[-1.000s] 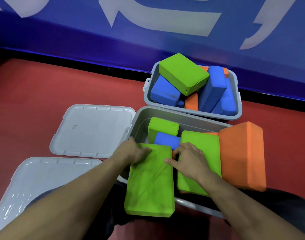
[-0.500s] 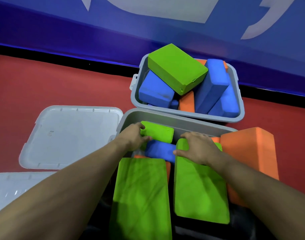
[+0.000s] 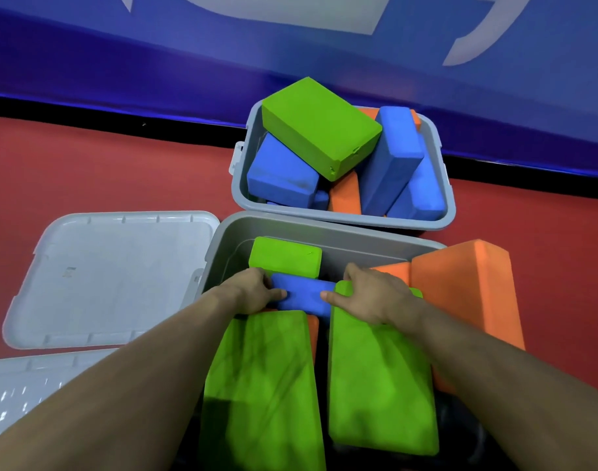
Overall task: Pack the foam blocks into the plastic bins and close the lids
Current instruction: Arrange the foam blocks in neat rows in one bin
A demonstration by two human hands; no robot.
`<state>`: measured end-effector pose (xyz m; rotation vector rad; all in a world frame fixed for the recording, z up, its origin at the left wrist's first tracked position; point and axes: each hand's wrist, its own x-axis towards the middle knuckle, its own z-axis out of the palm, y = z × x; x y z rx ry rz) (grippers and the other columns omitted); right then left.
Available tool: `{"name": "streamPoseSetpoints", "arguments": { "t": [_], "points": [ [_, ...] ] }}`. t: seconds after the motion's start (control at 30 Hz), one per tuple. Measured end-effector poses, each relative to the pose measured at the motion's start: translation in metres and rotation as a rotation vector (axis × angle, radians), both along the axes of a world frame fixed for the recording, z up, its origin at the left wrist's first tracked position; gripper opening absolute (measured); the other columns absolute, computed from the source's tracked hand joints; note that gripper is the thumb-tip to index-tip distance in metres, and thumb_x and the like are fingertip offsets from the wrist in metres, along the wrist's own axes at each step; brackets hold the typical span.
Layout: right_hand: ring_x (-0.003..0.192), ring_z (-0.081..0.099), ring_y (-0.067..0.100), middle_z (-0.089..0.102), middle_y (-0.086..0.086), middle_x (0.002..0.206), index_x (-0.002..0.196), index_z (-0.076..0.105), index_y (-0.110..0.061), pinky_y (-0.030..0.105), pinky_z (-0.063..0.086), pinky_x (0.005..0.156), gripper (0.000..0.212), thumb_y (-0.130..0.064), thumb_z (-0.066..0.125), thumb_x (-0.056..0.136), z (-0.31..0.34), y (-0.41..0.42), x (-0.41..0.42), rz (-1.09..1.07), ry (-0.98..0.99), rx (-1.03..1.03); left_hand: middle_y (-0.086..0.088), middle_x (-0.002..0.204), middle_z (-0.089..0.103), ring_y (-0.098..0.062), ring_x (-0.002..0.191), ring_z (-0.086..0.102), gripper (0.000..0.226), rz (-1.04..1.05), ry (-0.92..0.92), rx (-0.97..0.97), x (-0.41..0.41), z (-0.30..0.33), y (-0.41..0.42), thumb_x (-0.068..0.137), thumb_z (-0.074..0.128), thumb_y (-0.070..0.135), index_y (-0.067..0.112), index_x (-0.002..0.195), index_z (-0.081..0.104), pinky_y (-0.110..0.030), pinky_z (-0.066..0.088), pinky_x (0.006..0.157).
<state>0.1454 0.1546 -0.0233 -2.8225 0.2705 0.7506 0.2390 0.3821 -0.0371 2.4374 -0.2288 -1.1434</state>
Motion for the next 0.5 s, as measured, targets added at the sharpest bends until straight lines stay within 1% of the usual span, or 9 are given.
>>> {"name": "streamPoseSetpoints", "arguments": {
  "t": [0.07,0.13,0.2,0.27,0.37,0.4,0.5],
  "points": [
    [0.114,0.062,0.030,0.067,0.008,0.121,0.111,0.047,-0.022,0.039,0.044,0.085,0.056,-0.074,0.044,0.091,0.003,0.001,-0.001,0.033,-0.046,-0.029,-0.010,0.103,0.076,-0.028,0.097,0.071,0.041,0.004,0.025,-0.030,-0.001,0.000,0.005,0.089,0.072,0.047,0.008,0.101,0.070,-0.043,0.056,0.091],
    [0.107,0.063,0.031,0.068,0.008,0.112,0.102,0.044,-0.025,0.038,0.040,0.077,0.045,-0.068,0.045,0.092,0.008,0.001,0.000,0.059,-0.103,-0.036,-0.009,0.101,0.076,-0.027,0.097,0.072,0.038,0.009,0.036,-0.049,0.000,0.001,0.009,0.089,0.073,0.046,0.010,0.100,0.069,-0.045,0.056,0.092],
    [0.096,0.062,0.032,0.066,0.006,0.097,0.094,0.041,-0.027,0.037,0.036,0.071,0.040,-0.067,0.047,0.091,0.013,-0.005,0.002,0.054,-0.141,0.001,-0.007,0.100,0.076,-0.026,0.097,0.072,0.038,0.018,0.046,-0.060,0.001,0.001,0.012,0.088,0.074,0.047,0.012,0.101,0.068,-0.045,0.055,0.093],
    [0.085,0.059,0.031,0.062,-0.001,0.084,0.087,0.040,-0.026,0.037,0.037,0.067,0.045,-0.070,0.050,0.086,0.015,-0.012,0.004,0.051,-0.171,0.044,-0.005,0.101,0.075,-0.024,0.097,0.071,0.039,-0.005,0.040,-0.049,0.001,0.001,0.015,0.086,0.074,0.050,0.015,0.102,0.067,-0.045,0.055,0.094],
    [0.080,0.059,0.029,0.062,-0.003,0.075,0.084,0.041,-0.022,0.036,0.043,0.065,0.053,-0.073,0.055,0.081,0.020,-0.020,0.004,0.069,-0.199,0.095,-0.004,0.100,0.075,-0.023,0.096,0.070,0.038,-0.027,0.034,-0.035,0.000,0.003,0.018,0.087,0.073,0.051,0.016,0.101,0.067,-0.044,0.055,0.094],
    [0.078,0.058,0.027,0.061,-0.004,0.072,0.085,0.042,-0.021,0.035,0.042,0.064,0.054,-0.072,0.058,0.081,0.022,-0.020,0.004,0.085,-0.206,0.114,-0.004,0.101,0.075,-0.023,0.097,0.070,0.038,-0.026,0.033,-0.034,0.000,0.004,0.019,0.088,0.073,0.050,0.015,0.101,0.068,-0.044,0.055,0.094],
    [0.075,0.056,0.023,0.057,-0.004,0.069,0.087,0.044,-0.020,0.028,0.033,0.056,0.052,-0.069,0.062,0.082,0.031,-0.017,0.006,0.142,-0.207,0.130,-0.008,0.101,0.076,-0.026,0.099,0.070,0.037,-0.019,0.026,-0.045,0.000,0.004,0.021,0.089,0.073,0.047,0.012,0.098,0.072,-0.044,0.055,0.094]
  ]
}}
